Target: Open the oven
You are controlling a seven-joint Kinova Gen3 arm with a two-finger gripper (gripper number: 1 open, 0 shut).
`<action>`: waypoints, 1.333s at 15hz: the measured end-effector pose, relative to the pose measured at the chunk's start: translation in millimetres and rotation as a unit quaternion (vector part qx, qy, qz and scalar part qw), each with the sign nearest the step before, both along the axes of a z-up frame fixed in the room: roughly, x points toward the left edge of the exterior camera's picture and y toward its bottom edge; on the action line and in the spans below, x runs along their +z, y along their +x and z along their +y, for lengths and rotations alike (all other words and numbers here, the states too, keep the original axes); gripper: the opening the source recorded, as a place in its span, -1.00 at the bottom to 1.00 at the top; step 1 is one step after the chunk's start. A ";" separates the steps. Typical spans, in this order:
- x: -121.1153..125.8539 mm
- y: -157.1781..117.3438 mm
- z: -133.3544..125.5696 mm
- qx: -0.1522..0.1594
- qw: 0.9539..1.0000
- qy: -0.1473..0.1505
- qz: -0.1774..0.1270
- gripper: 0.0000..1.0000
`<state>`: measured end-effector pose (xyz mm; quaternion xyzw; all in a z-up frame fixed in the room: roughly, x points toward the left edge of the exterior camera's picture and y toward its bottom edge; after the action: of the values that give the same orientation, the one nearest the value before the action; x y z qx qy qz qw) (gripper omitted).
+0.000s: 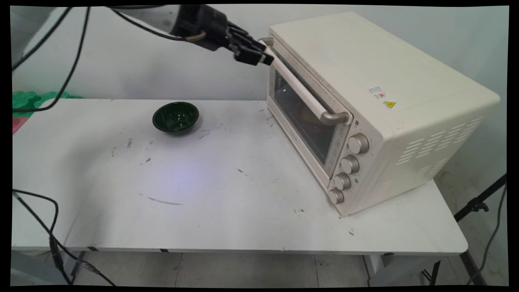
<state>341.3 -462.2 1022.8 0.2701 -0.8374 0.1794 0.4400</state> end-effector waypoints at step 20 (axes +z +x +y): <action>-30.2 -59.8 -43.3 -0.009 0.998 -0.014 -0.057 -1.00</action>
<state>281.6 -505.6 992.5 0.2457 -0.8609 0.2020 0.3972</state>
